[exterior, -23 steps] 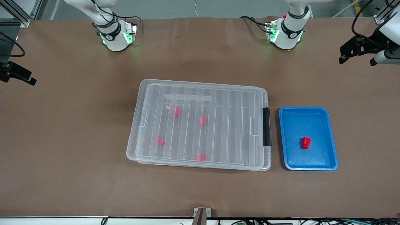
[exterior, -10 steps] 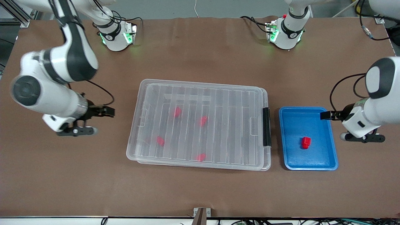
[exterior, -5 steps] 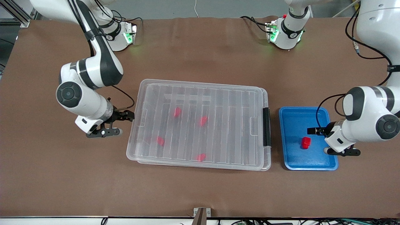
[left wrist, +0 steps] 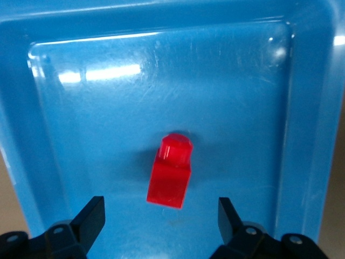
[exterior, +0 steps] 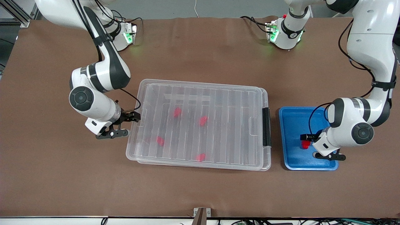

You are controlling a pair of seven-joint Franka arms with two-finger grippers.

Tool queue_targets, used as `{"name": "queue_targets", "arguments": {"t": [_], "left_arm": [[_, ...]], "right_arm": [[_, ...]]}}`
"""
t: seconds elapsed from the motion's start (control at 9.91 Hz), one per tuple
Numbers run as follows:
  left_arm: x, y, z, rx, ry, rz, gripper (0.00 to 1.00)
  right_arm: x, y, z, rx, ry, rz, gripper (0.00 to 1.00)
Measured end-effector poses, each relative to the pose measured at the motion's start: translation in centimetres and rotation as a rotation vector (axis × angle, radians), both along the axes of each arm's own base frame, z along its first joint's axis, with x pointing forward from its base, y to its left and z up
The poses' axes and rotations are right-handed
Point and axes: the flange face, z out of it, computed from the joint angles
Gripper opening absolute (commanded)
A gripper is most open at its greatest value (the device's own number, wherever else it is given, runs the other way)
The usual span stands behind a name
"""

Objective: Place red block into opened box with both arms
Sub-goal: 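Grasp the red block with the left gripper while the right gripper slides the lid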

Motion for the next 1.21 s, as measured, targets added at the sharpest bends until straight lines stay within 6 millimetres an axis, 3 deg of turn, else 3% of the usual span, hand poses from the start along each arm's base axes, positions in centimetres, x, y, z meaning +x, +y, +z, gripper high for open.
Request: {"name": "queue_targets", "arguments": {"t": [0.1,0.2,0.4,0.5,0.71,0.81,0.91,1.11,1.21], "left_arm": [[-0.1,0.1,-1.1,-0.003,0.004,0.001,0.76],[-0.1,0.0,-1.8,-0.006,0.006,0.001,0.61],[-0.2,-0.1,-2.9,-0.010,0.008,-0.001,0.14],[-0.2,-0.3,-3.1,-0.012,0.007,-0.003,0.00],[0.1,-0.8,-2.6,-0.017,-0.006,-0.009,0.00],[0.8,-0.9,-1.2,-0.018,-0.032,-0.009,0.00],[1.4,-1.3,1.7,-0.019,-0.063,-0.015,0.00],[1.6,-4.2,10.8,-0.022,-0.098,-0.034,0.00],[1.0,-6.7,15.6,-0.028,-0.104,-0.042,0.00]], "right_arm": [[0.0,-0.5,-0.1,-0.027,0.006,0.010,1.00],[0.0,-1.3,-0.2,-0.057,0.013,0.023,1.00],[0.2,-3.2,-0.3,-0.079,0.038,0.044,1.00],[0.4,-4.8,-0.3,-0.086,0.058,0.039,1.00],[0.7,-8.8,-0.1,-0.092,0.101,0.009,1.00],[0.8,-10.5,0.1,-0.102,0.120,-0.007,1.00],[0.8,-11.6,0.5,-0.126,0.134,-0.007,1.00],[1.0,-12.6,1.4,-0.158,0.143,-0.007,1.00],[1.0,-12.8,1.6,-0.161,0.142,-0.008,1.00]]}}
